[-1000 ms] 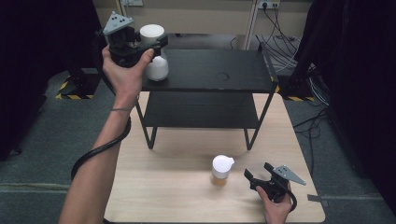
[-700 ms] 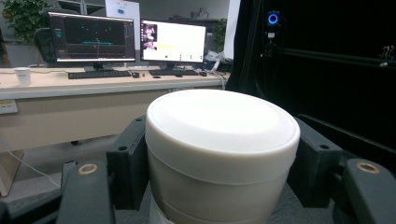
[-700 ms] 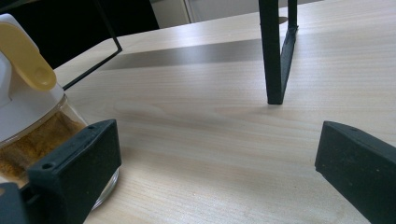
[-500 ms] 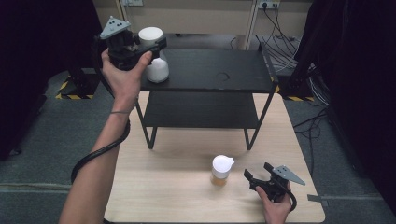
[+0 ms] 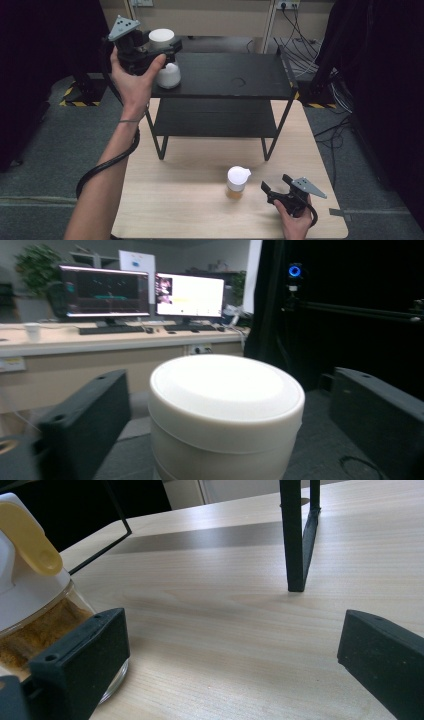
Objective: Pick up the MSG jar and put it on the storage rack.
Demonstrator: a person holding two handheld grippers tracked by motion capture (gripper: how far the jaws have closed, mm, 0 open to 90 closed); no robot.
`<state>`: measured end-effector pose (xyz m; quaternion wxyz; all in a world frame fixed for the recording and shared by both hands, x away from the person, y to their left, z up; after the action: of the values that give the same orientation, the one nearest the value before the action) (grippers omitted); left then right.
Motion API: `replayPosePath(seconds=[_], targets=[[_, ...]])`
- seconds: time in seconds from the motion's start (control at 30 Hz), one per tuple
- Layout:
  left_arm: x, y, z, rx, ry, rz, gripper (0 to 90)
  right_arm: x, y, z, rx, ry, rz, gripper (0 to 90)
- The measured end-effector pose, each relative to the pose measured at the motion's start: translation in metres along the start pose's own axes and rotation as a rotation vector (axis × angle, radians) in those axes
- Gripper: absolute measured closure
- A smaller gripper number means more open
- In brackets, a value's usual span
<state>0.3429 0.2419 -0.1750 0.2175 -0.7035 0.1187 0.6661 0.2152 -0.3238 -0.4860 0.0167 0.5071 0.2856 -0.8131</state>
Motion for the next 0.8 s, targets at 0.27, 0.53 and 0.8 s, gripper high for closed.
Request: replayPosePath(seconds=[0.27, 0.53, 0.8], targets=[[-0.002, -0.001, 0.016, 0.011, 0.022, -0.031, 0.0, 0.000, 0.000, 0.000, 0.000, -0.002, 0.000, 0.5], [0.004, 0.007, 0.037, 0.021, 0.043, -0.067, 0.0, 0.000, -0.002, -0.001, 0.002, -0.003, 0.002, 0.5], [0.024, 0.015, 0.058, 0.065, 0.073, -0.087, 0.2, 0.001, -0.003, -0.002, 0.001, -0.002, 0.006, 0.5]])
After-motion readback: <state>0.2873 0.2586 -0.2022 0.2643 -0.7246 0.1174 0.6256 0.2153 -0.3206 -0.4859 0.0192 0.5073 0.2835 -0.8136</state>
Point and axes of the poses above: each handheld gripper's, and its own axes: z roughly backward along the jaws, x roughly out of its underside, y roughly to its right, the point moved 1 cm from there along -z, roughly forward along the jaws, and after that the axes turned 13 degrees about -z, right-handed, at the moved point
